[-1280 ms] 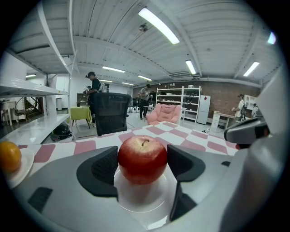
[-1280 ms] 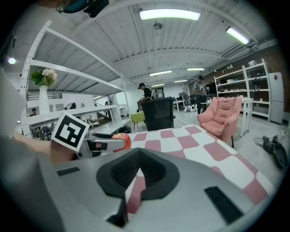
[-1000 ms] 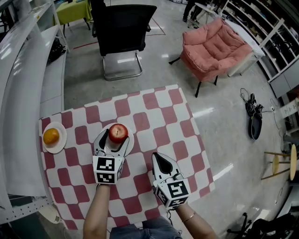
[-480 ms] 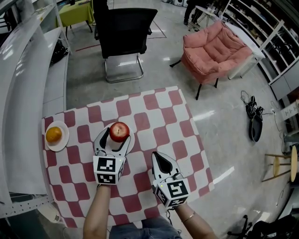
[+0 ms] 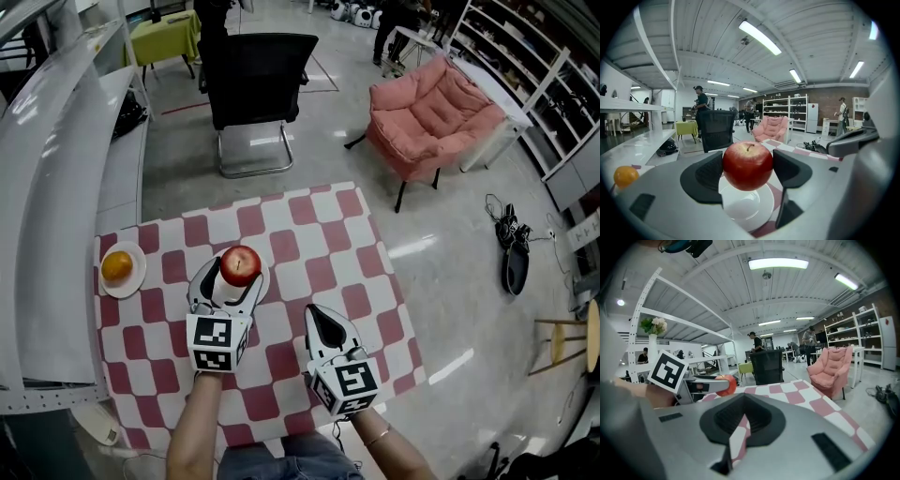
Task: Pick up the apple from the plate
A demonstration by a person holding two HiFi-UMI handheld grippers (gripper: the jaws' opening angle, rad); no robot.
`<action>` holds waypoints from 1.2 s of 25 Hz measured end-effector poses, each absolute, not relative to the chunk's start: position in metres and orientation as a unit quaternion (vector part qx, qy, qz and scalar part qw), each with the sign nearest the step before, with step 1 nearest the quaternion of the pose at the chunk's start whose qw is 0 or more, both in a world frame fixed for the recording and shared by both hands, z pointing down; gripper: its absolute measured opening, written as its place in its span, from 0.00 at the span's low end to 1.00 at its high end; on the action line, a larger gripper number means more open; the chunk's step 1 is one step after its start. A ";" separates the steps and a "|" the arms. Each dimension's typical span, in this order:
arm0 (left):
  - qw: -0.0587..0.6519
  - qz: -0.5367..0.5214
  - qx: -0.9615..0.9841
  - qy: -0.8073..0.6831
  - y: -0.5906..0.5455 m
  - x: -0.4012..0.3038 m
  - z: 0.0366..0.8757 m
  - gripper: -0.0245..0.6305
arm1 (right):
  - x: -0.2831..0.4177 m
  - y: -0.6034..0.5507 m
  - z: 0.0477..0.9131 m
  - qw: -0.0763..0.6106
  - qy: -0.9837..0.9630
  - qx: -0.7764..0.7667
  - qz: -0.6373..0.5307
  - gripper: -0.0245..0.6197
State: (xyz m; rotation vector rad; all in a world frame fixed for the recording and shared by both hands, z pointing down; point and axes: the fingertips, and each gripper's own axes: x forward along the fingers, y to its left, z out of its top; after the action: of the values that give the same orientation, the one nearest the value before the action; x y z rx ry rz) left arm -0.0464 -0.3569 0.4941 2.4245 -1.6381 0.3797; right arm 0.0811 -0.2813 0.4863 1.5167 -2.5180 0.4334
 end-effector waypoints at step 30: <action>0.063 0.094 0.813 -0.571 -0.264 -0.071 0.420 0.54 | 0.068 -0.222 0.424 0.045 -0.856 0.505 0.101 0.05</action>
State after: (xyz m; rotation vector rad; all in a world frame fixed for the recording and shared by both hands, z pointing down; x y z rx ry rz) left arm -0.0708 -0.2642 0.4203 2.4555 -1.7258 0.2847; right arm 0.0678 -0.2223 0.4241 1.5427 -2.6157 0.3092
